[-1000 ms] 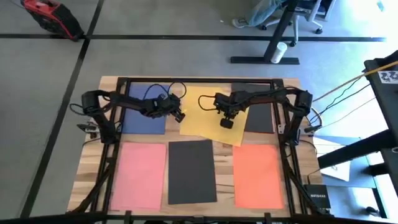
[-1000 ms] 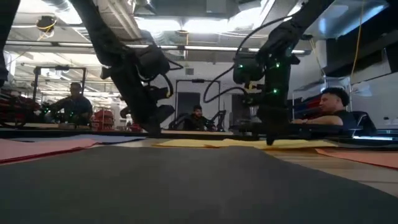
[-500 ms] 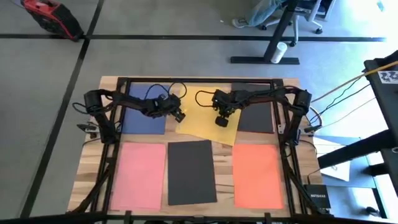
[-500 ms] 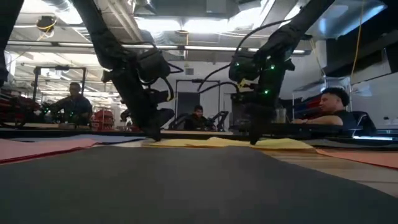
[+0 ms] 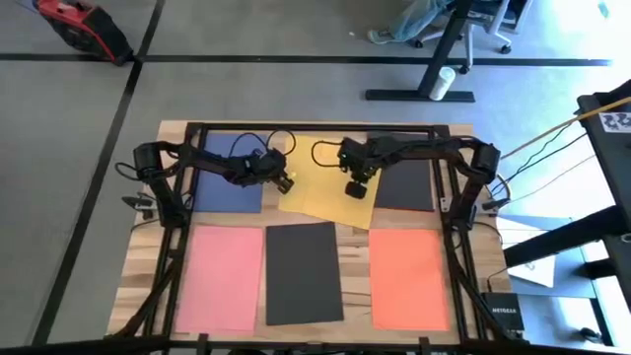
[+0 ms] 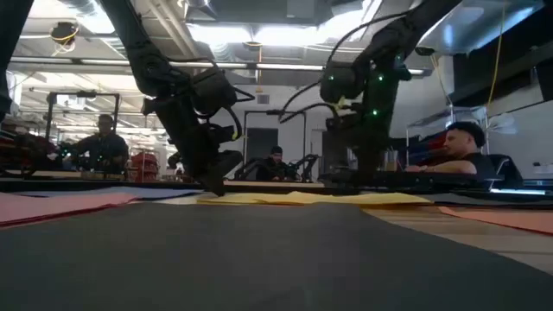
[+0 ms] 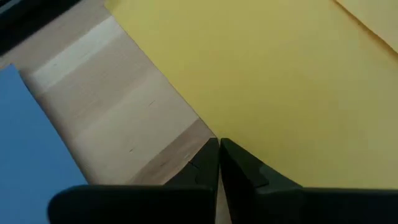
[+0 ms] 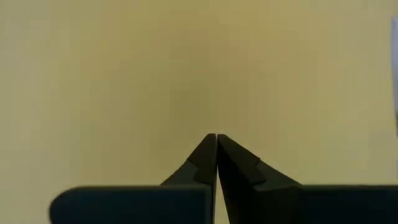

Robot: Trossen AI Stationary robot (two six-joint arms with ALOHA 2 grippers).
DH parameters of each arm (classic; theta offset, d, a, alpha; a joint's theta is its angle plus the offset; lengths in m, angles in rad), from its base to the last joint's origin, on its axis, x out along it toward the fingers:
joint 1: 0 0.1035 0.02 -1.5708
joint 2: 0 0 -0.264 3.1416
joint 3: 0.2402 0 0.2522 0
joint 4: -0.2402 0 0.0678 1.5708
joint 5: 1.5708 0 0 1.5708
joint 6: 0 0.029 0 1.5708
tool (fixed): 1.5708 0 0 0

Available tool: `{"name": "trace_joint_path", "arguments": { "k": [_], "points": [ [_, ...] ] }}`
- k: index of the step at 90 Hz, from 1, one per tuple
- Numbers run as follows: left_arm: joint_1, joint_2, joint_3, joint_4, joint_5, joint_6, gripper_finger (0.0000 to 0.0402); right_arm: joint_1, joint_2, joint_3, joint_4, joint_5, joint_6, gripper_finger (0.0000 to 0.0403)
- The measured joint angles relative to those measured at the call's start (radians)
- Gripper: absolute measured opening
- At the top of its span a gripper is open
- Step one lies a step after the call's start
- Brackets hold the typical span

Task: Organize paper
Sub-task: Stack the yellow paper on top of the other yellow paper

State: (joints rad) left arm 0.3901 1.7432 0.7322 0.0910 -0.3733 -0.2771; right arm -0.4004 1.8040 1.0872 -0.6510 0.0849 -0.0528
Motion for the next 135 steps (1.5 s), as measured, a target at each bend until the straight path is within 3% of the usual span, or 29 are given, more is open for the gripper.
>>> {"name": "trace_joint_path", "arguments": {
  "k": [57,75,101,135],
  "points": [
    [0.0,0.0,0.0,0.0,0.0,0.018,0.0,-0.021,0.083,0.045,0.166,-0.046,-0.021,0.0],
    [0.0,0.0,0.0,0.0,0.001,0.019,0.0,-0.013,0.056,0.117,0.049,0.014,-0.034,0.0],
    [-0.001,0.0,0.0,-0.001,0.001,0.019,0.0,-0.049,0.096,0.091,-0.023,0.09,-0.005,0.0],
    [-0.001,0.0,0.0,-0.001,0.004,0.022,0.0,-0.08,0.14,0.119,0.102,0.018,-0.018,0.0]
  ]
}}
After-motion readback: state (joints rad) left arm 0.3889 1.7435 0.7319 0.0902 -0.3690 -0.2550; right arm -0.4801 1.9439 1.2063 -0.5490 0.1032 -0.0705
